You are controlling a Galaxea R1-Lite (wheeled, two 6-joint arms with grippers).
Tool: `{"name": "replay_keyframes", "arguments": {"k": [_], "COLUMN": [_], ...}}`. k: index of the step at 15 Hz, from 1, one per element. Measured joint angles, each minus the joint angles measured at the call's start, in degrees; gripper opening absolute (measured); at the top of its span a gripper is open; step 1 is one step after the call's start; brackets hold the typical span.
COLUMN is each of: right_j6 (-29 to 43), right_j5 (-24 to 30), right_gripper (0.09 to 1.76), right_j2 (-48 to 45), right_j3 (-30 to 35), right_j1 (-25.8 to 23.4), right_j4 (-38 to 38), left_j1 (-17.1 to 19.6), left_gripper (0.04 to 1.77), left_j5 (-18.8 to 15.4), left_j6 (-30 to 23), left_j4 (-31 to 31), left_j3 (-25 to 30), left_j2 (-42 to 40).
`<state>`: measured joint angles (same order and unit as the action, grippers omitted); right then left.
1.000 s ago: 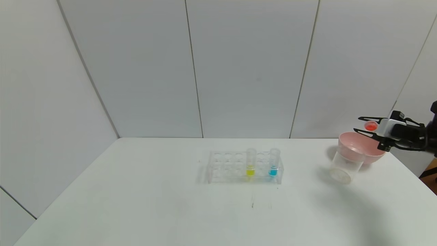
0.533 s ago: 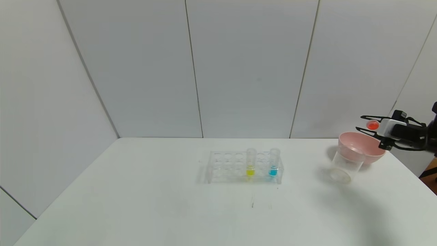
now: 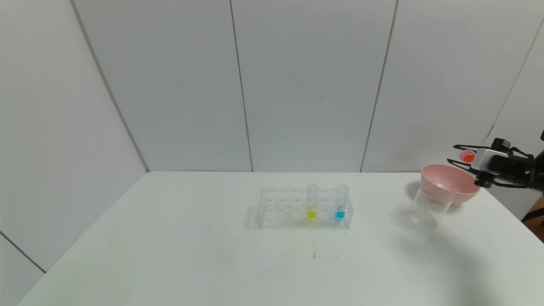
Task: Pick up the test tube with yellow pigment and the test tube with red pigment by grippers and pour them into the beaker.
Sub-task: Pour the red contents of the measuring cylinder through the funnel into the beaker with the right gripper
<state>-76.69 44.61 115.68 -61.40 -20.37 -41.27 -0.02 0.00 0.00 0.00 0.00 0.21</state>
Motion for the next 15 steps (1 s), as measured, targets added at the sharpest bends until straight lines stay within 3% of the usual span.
{"name": "replay_keyframes", "arguments": {"k": [6,15], "right_j6": [0.1,-0.9], "right_j5": [-0.4,-6.9], "right_gripper": [0.59,0.59], "right_j2": [0.1,0.0], "right_j3": [-0.5,-0.6], "right_j1": [-0.1,1.9], "right_j4": [-0.2,0.2], "left_j1": [0.0,0.0], "left_gripper": [1.76,1.76], "left_j5": [0.0,0.0], "left_j6": [0.0,0.0], "left_j4": [0.0,0.0], "left_j3": [0.0,0.0], "left_j2": [0.0,0.0]}}
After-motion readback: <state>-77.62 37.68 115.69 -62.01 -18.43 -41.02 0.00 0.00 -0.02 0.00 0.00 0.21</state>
